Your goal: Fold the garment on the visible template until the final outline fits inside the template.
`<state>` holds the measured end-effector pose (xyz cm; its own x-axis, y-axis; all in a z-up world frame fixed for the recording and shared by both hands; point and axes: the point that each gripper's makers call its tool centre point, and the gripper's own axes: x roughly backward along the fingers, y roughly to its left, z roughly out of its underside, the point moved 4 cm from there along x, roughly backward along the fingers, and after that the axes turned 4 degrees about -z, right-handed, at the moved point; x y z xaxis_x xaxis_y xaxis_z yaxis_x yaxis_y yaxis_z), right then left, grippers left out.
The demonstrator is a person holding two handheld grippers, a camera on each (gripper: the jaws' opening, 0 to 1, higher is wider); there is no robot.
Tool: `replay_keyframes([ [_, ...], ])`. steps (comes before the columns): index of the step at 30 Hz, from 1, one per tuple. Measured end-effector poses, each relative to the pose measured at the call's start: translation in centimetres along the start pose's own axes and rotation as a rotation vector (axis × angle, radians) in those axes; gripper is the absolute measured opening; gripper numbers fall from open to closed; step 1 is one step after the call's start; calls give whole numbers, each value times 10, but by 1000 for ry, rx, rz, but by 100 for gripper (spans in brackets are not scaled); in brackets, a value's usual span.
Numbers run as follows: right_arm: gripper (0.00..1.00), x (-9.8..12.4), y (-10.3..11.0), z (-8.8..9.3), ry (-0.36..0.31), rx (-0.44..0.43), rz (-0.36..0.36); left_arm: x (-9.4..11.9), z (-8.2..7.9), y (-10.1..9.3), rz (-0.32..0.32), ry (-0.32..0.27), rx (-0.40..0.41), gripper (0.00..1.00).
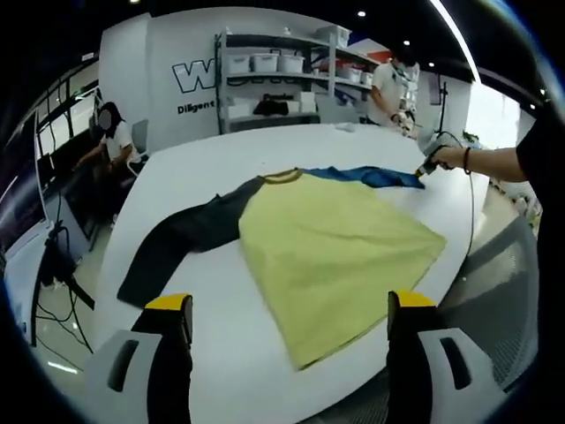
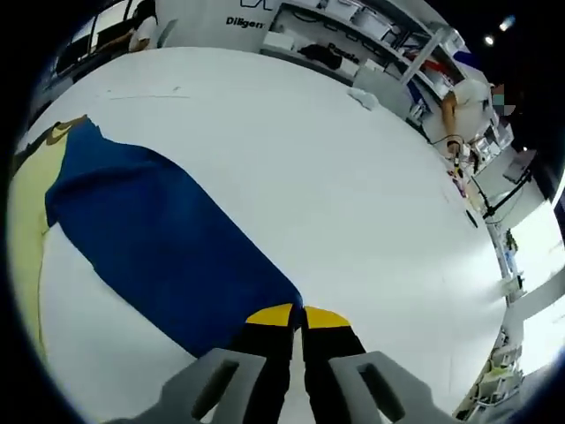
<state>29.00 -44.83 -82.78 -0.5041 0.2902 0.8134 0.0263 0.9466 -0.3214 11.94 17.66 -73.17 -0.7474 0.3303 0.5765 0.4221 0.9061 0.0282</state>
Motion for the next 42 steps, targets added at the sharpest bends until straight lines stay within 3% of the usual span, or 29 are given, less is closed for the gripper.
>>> replay_keyframes([
  [4,0,-8,-7,1,7,23,22,-1,-2,-4,20,-5,-11,92],
  [13,0,-20,-23,-8,-57,72,61,-2,-1,-5,37,11,-26,92],
  [26,0,-24,-27,-13,-89,29,73,-4,-1,-9,61,10,-20,98],
  [28,0,-23,-28,-13,-93,-47,55,-5,-1,-9,65,14,-11,99],
  [29,4,-21,-30,-15,-124,-148,42,-5,-1,-10,67,19,-9,99],
  [32,17,-15,-29,-17,-168,-320,-39,-3,-3,-9,72,9,-1,99],
  [37,37,5,-24,-10,-208,-344,-64,1,-7,-8,69,-28,40,99],
  [42,53,14,-20,1,-210,-345,-89,1,-1,-11,83,-6,29,99],
])
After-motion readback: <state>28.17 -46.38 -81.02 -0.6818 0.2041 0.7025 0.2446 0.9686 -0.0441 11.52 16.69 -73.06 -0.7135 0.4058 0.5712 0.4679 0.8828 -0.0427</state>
